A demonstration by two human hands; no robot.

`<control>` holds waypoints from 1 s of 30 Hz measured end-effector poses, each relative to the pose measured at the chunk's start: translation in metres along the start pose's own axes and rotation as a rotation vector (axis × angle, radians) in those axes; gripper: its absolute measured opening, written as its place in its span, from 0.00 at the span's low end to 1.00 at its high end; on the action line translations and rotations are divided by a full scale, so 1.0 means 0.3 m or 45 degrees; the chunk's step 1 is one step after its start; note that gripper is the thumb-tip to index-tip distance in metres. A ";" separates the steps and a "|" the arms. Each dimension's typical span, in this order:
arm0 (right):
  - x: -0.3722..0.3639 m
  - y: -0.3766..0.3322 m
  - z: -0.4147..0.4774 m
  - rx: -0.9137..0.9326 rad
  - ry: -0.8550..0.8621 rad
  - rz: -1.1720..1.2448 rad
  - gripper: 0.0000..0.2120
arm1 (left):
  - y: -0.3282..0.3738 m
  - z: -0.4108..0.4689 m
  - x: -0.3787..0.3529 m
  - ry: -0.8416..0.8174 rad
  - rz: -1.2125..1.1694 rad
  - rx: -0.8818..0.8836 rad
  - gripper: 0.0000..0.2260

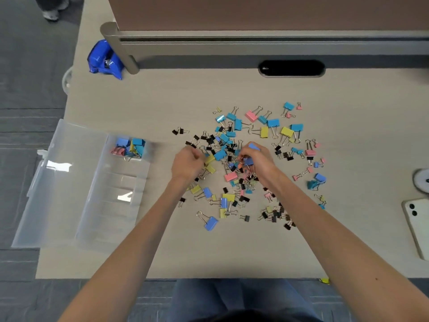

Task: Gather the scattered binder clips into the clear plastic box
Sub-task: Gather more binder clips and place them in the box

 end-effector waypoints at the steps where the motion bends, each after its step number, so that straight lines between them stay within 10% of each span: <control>1: 0.001 -0.006 0.000 0.016 -0.026 -0.014 0.03 | 0.006 -0.005 -0.008 0.049 0.203 -0.031 0.09; 5: 0.009 -0.011 0.000 0.062 -0.107 -0.222 0.10 | 0.045 -0.027 -0.050 0.102 0.567 -0.035 0.22; 20: -0.057 0.004 0.023 0.683 0.076 -1.563 0.13 | 0.077 -0.010 -0.062 -0.037 0.646 0.075 0.24; 30: -0.118 0.038 0.035 0.694 0.075 -1.900 0.27 | 0.028 -0.003 -0.049 0.059 0.171 0.081 0.20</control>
Point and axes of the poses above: each hand's wrist, its own z-axis towards the middle knuckle, its own x-axis out of the back of the hand, y = z × x, the point moved 1 cm from there along z, towards the middle knuckle, and after that the axes turned 1 degree about -x, right-handed, at the moved point
